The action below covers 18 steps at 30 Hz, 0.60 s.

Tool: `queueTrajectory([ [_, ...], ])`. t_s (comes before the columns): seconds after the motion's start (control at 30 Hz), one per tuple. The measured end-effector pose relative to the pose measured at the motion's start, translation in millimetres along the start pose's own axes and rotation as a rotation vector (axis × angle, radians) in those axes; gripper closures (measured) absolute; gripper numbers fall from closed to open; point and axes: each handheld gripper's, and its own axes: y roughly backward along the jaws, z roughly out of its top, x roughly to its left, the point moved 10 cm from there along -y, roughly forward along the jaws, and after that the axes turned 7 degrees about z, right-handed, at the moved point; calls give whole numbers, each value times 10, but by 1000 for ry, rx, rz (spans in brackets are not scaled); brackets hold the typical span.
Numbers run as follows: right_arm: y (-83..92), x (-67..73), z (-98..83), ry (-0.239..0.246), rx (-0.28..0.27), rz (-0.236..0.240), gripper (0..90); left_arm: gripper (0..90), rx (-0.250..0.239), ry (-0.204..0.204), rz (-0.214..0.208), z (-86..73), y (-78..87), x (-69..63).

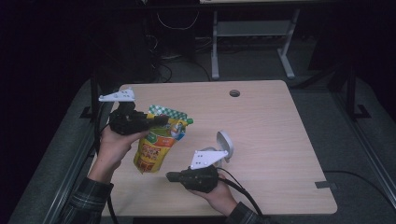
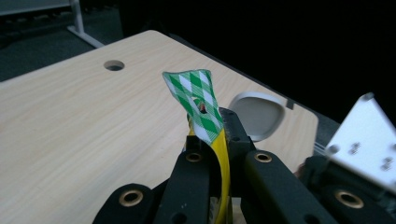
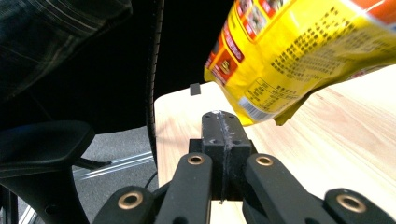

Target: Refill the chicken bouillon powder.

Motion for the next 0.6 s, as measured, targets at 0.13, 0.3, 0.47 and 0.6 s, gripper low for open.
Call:
queueTrajectory([
  [0.13, 117, -11, -28, -1, 8, -6, 899, 898, -8, -28, 27, -36, -70, 70],
  [0.3, 265, -51, -102, -2, 25, -23, 899, 898, -9, -54, 57, -95, -178, 164],
  [0.47, 419, -108, -103, -18, 18, -46, 899, 897, -22, -45, 59, -120, -270, 252],
  [0.6, 575, -167, -102, -25, 11, -63, 899, 896, -19, -52, 66, -151, -357, 304],
])
